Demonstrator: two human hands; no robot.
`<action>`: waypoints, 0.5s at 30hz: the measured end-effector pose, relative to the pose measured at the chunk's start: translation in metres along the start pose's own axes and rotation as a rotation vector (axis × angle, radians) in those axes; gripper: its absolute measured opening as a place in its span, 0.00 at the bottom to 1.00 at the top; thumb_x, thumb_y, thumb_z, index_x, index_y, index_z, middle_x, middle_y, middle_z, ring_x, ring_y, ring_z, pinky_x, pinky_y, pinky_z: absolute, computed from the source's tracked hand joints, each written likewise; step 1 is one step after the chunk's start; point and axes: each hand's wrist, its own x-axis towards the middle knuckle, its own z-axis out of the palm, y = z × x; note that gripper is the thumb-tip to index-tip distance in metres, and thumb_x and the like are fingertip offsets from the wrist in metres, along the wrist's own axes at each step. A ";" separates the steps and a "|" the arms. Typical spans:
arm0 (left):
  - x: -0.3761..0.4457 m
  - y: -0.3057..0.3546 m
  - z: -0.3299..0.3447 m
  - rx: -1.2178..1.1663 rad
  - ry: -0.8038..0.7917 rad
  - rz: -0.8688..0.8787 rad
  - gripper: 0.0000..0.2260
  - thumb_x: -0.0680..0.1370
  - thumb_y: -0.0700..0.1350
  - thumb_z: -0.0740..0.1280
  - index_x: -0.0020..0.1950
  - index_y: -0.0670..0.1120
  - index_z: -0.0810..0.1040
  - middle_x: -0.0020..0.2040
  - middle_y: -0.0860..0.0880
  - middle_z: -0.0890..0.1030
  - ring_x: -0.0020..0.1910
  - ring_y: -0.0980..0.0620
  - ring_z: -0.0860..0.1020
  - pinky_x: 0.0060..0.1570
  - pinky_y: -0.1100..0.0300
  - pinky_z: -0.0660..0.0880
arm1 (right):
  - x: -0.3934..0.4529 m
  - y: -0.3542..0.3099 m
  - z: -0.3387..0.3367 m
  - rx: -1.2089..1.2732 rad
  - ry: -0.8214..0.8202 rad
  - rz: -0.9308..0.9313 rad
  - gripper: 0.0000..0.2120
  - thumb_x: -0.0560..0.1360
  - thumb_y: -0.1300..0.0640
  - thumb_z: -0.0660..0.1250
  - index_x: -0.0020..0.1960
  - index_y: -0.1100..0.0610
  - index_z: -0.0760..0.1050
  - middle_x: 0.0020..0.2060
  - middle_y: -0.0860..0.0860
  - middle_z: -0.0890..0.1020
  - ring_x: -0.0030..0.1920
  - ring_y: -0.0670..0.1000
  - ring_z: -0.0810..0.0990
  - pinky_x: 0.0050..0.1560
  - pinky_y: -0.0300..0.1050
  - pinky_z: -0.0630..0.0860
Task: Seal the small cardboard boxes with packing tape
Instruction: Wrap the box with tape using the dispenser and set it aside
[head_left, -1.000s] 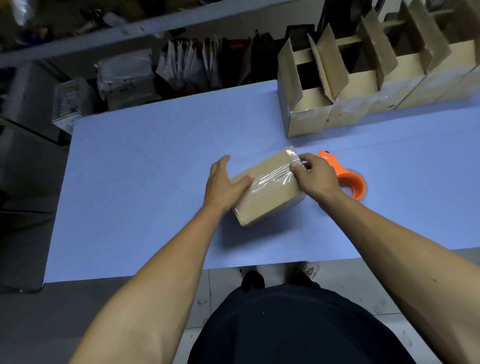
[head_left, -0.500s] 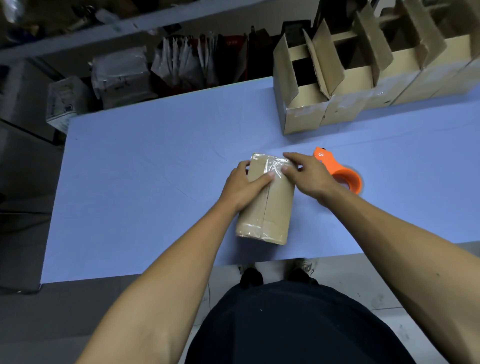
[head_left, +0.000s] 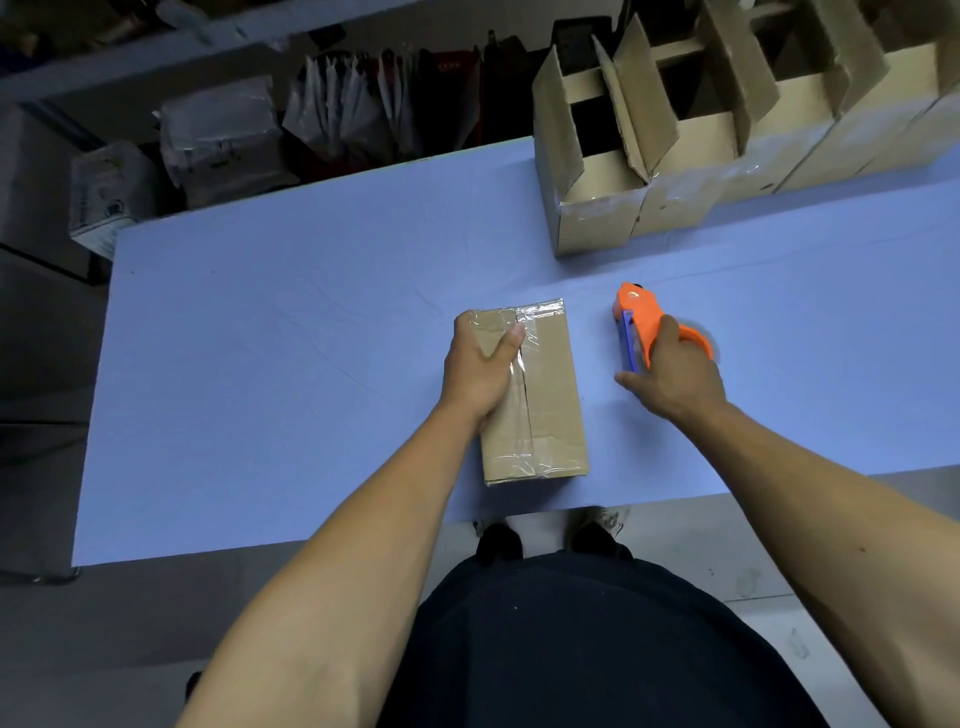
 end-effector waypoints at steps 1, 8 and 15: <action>-0.001 -0.001 0.000 -0.009 -0.001 -0.006 0.18 0.76 0.58 0.71 0.60 0.55 0.71 0.56 0.55 0.81 0.56 0.53 0.80 0.62 0.49 0.76 | 0.000 0.002 0.004 0.003 -0.015 -0.026 0.39 0.75 0.54 0.73 0.76 0.61 0.55 0.51 0.64 0.79 0.46 0.64 0.78 0.39 0.50 0.71; -0.004 -0.004 -0.003 -0.037 0.005 -0.016 0.20 0.68 0.58 0.77 0.54 0.54 0.74 0.52 0.54 0.83 0.53 0.53 0.82 0.58 0.50 0.79 | 0.002 0.006 0.008 -0.018 -0.006 -0.100 0.44 0.71 0.67 0.68 0.80 0.53 0.49 0.48 0.62 0.77 0.41 0.59 0.76 0.35 0.48 0.72; 0.004 0.010 -0.004 0.056 -0.072 0.008 0.25 0.69 0.56 0.77 0.61 0.53 0.73 0.58 0.52 0.80 0.54 0.53 0.81 0.58 0.52 0.78 | -0.002 -0.021 -0.041 0.368 0.190 -0.054 0.28 0.74 0.65 0.57 0.73 0.53 0.70 0.61 0.53 0.81 0.61 0.59 0.77 0.57 0.47 0.74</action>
